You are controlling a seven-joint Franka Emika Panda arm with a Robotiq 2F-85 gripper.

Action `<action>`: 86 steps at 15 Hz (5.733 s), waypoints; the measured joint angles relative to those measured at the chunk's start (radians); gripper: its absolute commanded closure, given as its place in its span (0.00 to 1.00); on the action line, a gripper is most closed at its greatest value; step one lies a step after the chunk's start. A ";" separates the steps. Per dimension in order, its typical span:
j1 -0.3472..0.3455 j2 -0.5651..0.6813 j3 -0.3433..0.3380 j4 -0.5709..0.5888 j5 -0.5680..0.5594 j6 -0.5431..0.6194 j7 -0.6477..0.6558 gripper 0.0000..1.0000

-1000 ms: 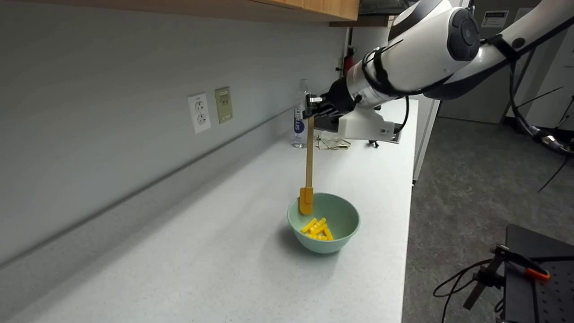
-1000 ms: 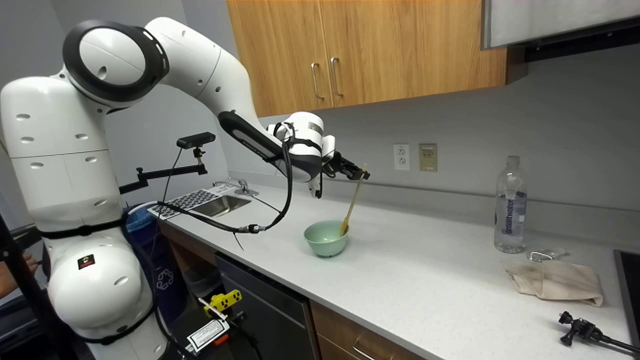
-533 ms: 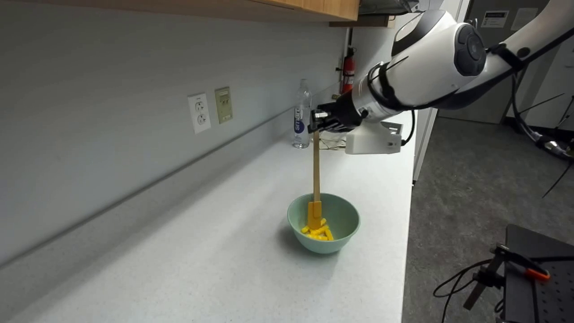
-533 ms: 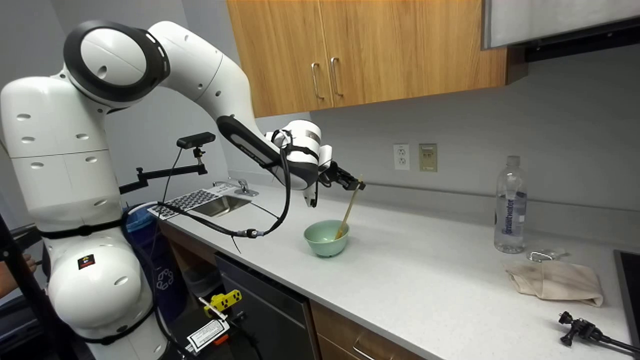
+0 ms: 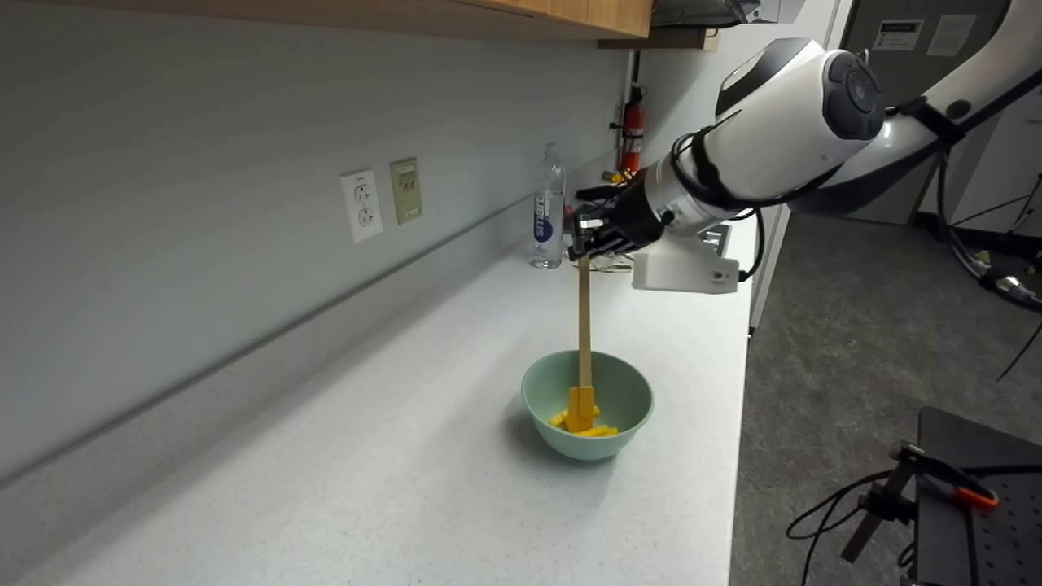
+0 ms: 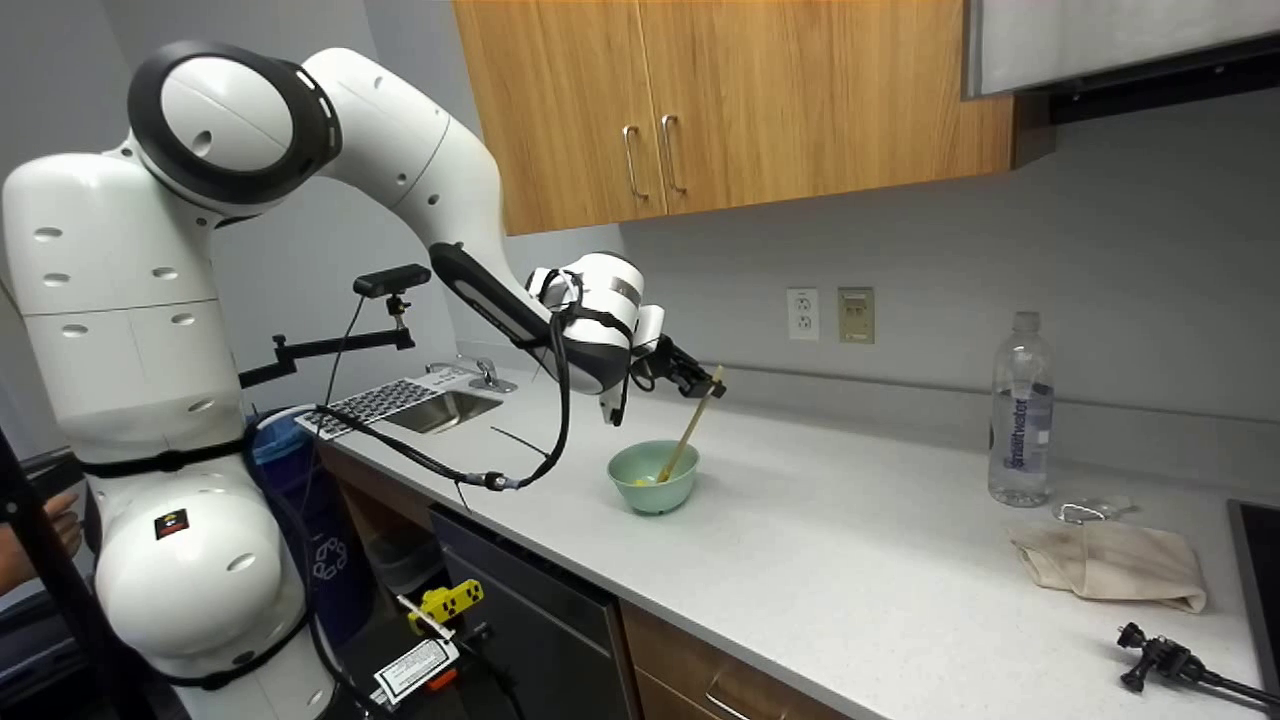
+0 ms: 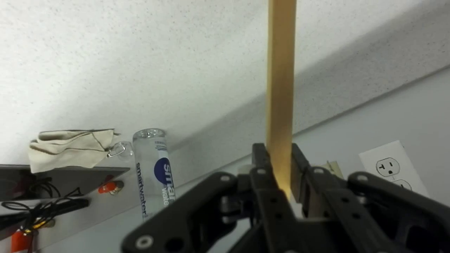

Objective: Use the wooden spoon to mix the contents of the bowl

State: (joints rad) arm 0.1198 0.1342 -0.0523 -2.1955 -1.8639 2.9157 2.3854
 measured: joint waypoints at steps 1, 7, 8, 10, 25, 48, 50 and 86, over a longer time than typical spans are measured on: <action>-0.003 0.000 -0.003 -0.004 0.029 0.009 -0.013 0.96; -0.006 0.011 -0.011 -0.028 0.251 0.059 -0.119 0.96; -0.006 0.014 -0.011 -0.030 0.297 0.068 -0.146 0.96; -0.007 0.016 -0.012 -0.028 0.355 0.071 -0.185 0.96; -0.006 0.018 -0.016 0.030 0.109 0.024 -0.142 0.96; -0.017 0.040 0.004 -0.052 0.713 0.064 -0.440 0.96; -0.017 0.039 0.011 -0.058 0.767 0.083 -0.475 0.96; 0.010 0.020 0.050 0.040 -0.263 -0.192 0.128 0.96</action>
State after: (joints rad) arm 0.1296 0.1543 -0.0025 -2.1560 -2.1272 2.7238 2.5133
